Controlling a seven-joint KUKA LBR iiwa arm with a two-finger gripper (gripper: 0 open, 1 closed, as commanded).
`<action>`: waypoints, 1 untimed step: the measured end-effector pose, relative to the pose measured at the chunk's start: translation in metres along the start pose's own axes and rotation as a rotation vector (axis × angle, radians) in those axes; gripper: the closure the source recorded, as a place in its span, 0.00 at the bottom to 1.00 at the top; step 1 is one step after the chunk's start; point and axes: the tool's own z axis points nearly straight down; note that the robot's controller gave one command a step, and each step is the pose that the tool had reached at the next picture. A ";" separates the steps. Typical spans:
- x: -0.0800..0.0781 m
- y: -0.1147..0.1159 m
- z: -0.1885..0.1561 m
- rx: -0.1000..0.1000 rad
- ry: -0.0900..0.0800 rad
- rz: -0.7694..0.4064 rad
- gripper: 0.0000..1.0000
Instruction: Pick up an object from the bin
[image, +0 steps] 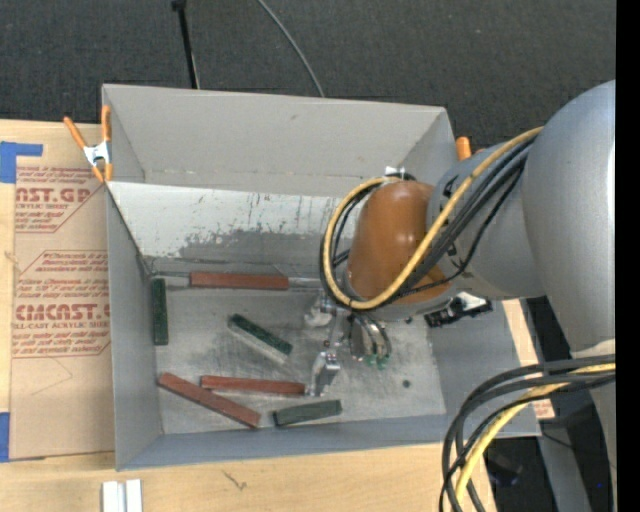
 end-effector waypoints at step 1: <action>-0.027 0.061 0.009 0.001 0.008 0.005 0.00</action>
Offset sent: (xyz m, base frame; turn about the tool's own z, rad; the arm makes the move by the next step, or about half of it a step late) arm 0.0266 0.0585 0.0175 0.1949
